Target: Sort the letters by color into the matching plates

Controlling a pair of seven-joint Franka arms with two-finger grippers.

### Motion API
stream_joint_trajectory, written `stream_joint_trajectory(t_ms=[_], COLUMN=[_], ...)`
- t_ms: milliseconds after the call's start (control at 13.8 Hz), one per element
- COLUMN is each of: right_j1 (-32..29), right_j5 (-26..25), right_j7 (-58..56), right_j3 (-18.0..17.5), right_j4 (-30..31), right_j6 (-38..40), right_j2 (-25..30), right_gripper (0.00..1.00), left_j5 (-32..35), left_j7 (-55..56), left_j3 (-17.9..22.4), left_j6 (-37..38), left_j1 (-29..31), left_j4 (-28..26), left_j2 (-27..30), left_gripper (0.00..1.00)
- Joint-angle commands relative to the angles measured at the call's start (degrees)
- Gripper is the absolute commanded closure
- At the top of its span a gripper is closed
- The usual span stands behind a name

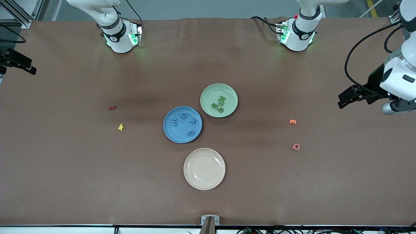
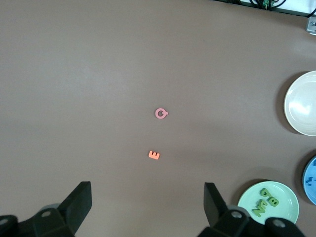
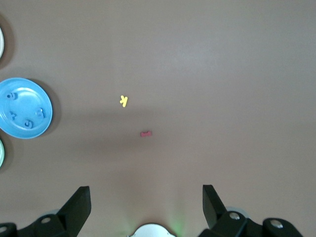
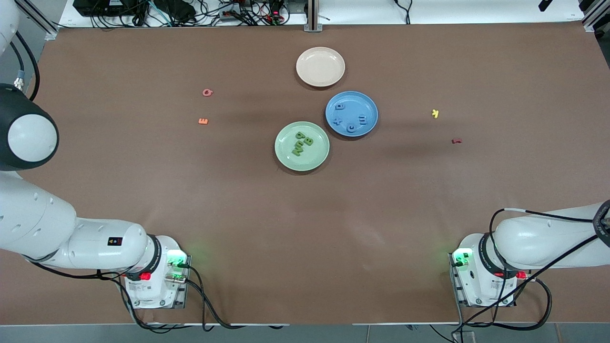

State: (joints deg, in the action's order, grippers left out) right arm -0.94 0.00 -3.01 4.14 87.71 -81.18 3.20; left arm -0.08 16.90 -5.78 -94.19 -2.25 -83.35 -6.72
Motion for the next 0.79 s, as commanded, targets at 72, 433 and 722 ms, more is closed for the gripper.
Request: stream_joint_trajectory(t_ms=[72,433,722], right_j1=[0.24,0.24,0.24], right_j5=[0.87,0.87,0.87], right_j7=[0.02,-0.24,-0.59], right_j3=[0.34,0.34,0.34], right_j4=[6.86,6.59,6.59], right_j6=[-2.67,-0.56,0.41], right_j2=[5.67,5.76,5.85], right_gripper=[0.0,0.0,0.0], left_j5=[0.35,0.26,0.26], left_j7=[0.59,0.5,0.59], left_j3=[-0.03,0.06,0.06], left_j6=[0.06,0.06,0.06], left_j1=[-0.04,0.05,0.14], left_j4=[1.26,1.26,1.26], left_j2=[-0.58,-0.49,-0.49], left_gripper=[0.0,0.0,0.0])
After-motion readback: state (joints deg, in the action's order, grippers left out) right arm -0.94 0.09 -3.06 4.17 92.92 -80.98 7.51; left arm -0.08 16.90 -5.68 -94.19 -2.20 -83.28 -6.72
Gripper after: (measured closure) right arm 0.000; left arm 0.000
